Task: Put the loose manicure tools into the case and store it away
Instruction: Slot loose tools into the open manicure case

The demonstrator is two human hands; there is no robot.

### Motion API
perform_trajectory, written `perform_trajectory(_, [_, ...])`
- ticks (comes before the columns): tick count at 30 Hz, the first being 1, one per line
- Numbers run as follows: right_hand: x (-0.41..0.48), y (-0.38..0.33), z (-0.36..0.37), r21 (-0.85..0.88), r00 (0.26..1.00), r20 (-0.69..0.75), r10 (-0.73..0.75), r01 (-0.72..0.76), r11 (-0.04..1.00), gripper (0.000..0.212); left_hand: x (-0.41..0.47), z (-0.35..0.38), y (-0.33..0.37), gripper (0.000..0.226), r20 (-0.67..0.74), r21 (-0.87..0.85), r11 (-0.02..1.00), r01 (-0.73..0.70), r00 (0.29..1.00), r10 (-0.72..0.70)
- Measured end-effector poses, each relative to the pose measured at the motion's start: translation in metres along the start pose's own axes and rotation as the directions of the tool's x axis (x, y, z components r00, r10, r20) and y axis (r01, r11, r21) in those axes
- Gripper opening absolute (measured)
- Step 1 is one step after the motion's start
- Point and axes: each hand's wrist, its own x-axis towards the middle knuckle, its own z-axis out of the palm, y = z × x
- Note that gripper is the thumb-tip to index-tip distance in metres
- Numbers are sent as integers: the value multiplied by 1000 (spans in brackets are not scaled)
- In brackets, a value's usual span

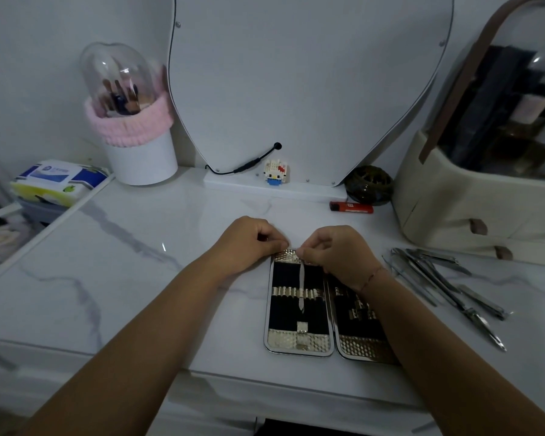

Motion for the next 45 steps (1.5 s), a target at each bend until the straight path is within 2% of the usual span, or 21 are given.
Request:
perform_trajectory(12, [-1, -1, -4, -108, 993, 77, -92, 100, 989, 18, 0, 0, 1, 13, -1, 22, 1000, -12, 1000, 12])
perform_trajectory(15, [-6, -2, -15, -38, 997, 70, -43, 46, 998, 13, -1, 0, 1, 14, 4, 5, 1000, -11, 1000, 11])
perform_trajectory(17, [-10, 3, -33, -10, 1000, 0, 14, -14, 1000, 12, -1, 1, 2, 15, 6, -3, 1000, -13, 1000, 13])
perform_trajectory(20, [-23, 22, -67, -69, 984, -148, 99, -110, 992, 6, -1, 1, 2, 16, 7, -7, 1000, -17, 1000, 17])
perform_trajectory(22, [-35, 37, -83, -164, 969, -195, 153, -186, 969, 5, -1, 1, 2, 17, 4, -11, 1000, -14, 1000, 14])
perform_trajectory(26, [-48, 57, -87, -306, 958, -179, 225, -272, 912, 10, -2, 2, 2, 17, 5, -28, 1000, -8, 1000, 9])
perform_trajectory(32, [-45, 60, -86, -321, 957, -144, 250, -285, 904, 14, -4, 3, 1, 16, -23, -38, 999, 0, 1000, -1])
perform_trajectory(36, [-42, 56, -83, -338, 958, -103, 269, -288, 896, 24, -3, 3, 2, 18, -20, -51, 999, 7, 1000, -8])
perform_trajectory(39, [-41, 53, -82, -359, 964, -102, 245, -266, 895, 19, -3, 3, 3, 20, -15, -50, 999, 6, 1000, -7])
perform_trajectory(41, [-38, 44, -84, -295, 969, -139, 203, -236, 926, 19, -4, 2, 3, 21, -10, -31, 1000, 3, 1000, -3])
perform_trajectory(42, [-36, 37, -84, -192, 970, -143, 194, -220, 957, 18, -3, 2, 4, 21, -7, -20, 1000, 2, 1000, -2])
perform_trajectory(43, [-33, 27, -83, -25, 972, -122, 199, -204, 979, 14, -3, 2, 5, 20, -4, -14, 1000, 2, 1000, -2])
perform_trajectory(45, [-26, 7, -75, 312, 978, -20, 207, -190, 931, 7, -3, 1, 5, 18, -4, -10, 1000, 3, 1000, -3])
